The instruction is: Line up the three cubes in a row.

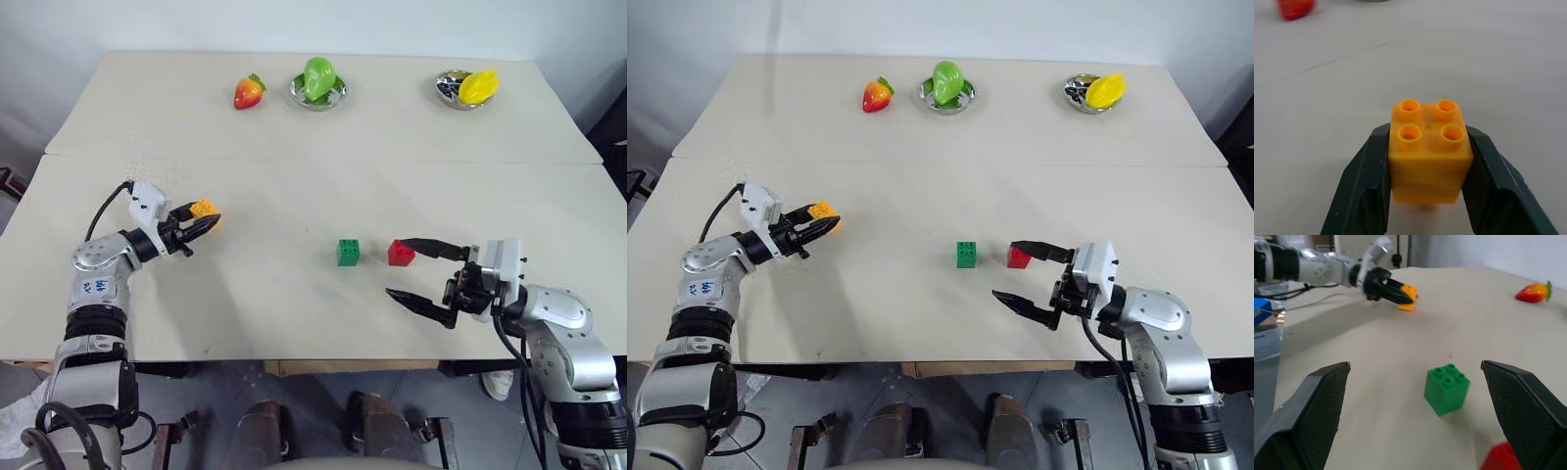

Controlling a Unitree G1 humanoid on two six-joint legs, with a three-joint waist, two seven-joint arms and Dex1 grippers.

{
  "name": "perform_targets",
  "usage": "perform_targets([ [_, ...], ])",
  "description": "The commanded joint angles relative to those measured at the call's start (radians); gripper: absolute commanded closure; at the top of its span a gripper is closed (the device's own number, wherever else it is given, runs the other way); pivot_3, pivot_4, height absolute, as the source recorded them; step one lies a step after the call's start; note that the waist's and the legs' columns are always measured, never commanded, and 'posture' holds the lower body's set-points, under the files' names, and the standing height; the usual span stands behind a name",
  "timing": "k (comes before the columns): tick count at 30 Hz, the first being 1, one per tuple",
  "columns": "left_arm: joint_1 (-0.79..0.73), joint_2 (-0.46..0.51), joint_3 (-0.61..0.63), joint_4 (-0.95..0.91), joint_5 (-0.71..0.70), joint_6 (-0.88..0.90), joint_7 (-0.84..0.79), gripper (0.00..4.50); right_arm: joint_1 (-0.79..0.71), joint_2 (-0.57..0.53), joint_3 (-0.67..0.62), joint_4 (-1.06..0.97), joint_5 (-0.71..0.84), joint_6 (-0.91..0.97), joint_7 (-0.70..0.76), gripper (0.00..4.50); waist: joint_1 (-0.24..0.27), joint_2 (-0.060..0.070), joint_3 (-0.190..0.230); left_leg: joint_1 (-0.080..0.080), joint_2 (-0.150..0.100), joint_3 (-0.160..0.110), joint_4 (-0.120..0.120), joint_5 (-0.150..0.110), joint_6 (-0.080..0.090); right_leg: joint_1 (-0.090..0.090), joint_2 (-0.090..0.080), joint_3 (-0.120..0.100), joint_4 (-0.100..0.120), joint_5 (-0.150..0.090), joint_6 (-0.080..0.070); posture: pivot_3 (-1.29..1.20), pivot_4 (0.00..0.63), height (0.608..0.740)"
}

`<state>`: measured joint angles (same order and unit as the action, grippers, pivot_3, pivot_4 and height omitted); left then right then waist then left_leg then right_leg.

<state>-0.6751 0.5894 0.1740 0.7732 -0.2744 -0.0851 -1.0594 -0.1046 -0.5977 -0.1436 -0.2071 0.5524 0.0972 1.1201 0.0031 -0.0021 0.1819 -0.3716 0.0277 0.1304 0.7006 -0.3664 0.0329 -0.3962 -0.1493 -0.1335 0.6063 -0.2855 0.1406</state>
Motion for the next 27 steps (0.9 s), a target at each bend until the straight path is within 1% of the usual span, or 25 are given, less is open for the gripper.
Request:
perform_targets([
  [1,-0.056,-0.046,-0.093,-0.109,-0.054,-0.007,-0.268,2.98,0.021,-0.036,-0.056,-0.045,0.036,0.005,0.006,0.0,0.007,0.0,0.0,0.0,0.0,0.0,0.0,0.0,0.0,0.0,0.0,0.0,0.0,0.0,0.0,0.0,0.15,0.74],
  [4,-0.1,-0.091,-0.168,-0.099,-0.025,-0.023,-0.378,2.98,0.037,-0.058,-0.075,-0.049,0.052,0.012,0.017,0.0,0.008,0.0,0.0,0.0,0.0,0.001,0.001,0.0,0.0,0.0,0.0,0.0,0.0,0.0,0.0,0.0,0.15,0.74],
  [6,-0.13,-0.118,-0.226,-0.047,0.022,-0.071,-0.434,2.98,0.065,-0.085,-0.093,-0.058,0.064,0.02,0.041,0.0,0.007,0.0,0.0,0.0,0.0,0.002,0.001,0.0,0.0,0.0,0.001,0.0,0.0,0.0,0.0,0.0,0.15,0.74],
  [8,-0.167,-0.141,-0.25,0.037,0.059,-0.125,-0.438,2.98,0.091,-0.109,-0.105,-0.059,0.072,0.027,0.066,0.0,0.004,0.0,0.0,0.0,0.0,0.002,0.0,0.0,0.0,0.0,0.001,0.0,-0.001,0.0,0.0,0.0,0.15,0.74],
  [11,-0.224,-0.173,-0.254,0.175,0.094,-0.212,-0.419,2.98,0.133,-0.147,-0.122,-0.048,0.071,0.027,0.102,0.0,-0.003,-0.001,0.0,0.0,0.0,0.002,0.0,0.0,0.0,0.0,0.001,0.001,-0.002,0.0,0.0,0.0,0.15,0.74],
  [15,-0.268,-0.186,-0.275,0.295,0.156,-0.263,-0.397,2.98,0.163,-0.154,-0.155,-0.024,0.077,0.018,0.112,0.0,-0.004,-0.001,0.001,0.0,0.0,0.002,0.0,0.0,0.0,0.0,0.001,0.001,-0.002,0.0,0.0,0.0,0.15,0.74],
  [19,-0.281,-0.197,-0.246,0.35,0.159,-0.314,-0.369,2.98,0.185,-0.143,-0.172,-0.005,0.071,0.006,0.116,0.0,-0.003,-0.001,0.0,0.0,0.001,0.002,0.0,0.0,0.0,0.0,0.001,0.001,-0.001,0.0,0.0,0.0,0.15,0.74],
  [24,-0.282,-0.195,-0.224,0.372,0.163,-0.345,-0.356,2.98,0.23,-0.141,-0.174,0.018,0.055,-0.019,0.131,0.0,-0.002,-0.001,0.0,0.0,0.001,0.001,0.001,0.0,0.0,0.0,0.0,0.001,-0.001,0.0,0.0,0.0,0.15,0.74],
  [26,-0.282,-0.195,-0.195,0.373,0.145,-0.363,-0.342,2.25,0.232,-0.14,-0.172,0.026,0.053,-0.026,0.133,0.0,-0.003,-0.001,0.0,0.0,0.001,0.001,0.001,0.0,0.0,0.0,0.0,0.001,-0.001,0.0,0.0,0.0,0.15,0.74],
  [27,-0.281,-0.193,-0.188,0.374,0.141,-0.369,-0.345,1.98,0.23,-0.139,-0.17,0.029,0.055,-0.025,0.132,0.0,-0.003,-0.001,0.0,0.0,0.001,-0.001,0.001,0.0,0.0,0.0,0.0,0.001,-0.001,0.0,0.0,0.0,0.15,0.74],
])
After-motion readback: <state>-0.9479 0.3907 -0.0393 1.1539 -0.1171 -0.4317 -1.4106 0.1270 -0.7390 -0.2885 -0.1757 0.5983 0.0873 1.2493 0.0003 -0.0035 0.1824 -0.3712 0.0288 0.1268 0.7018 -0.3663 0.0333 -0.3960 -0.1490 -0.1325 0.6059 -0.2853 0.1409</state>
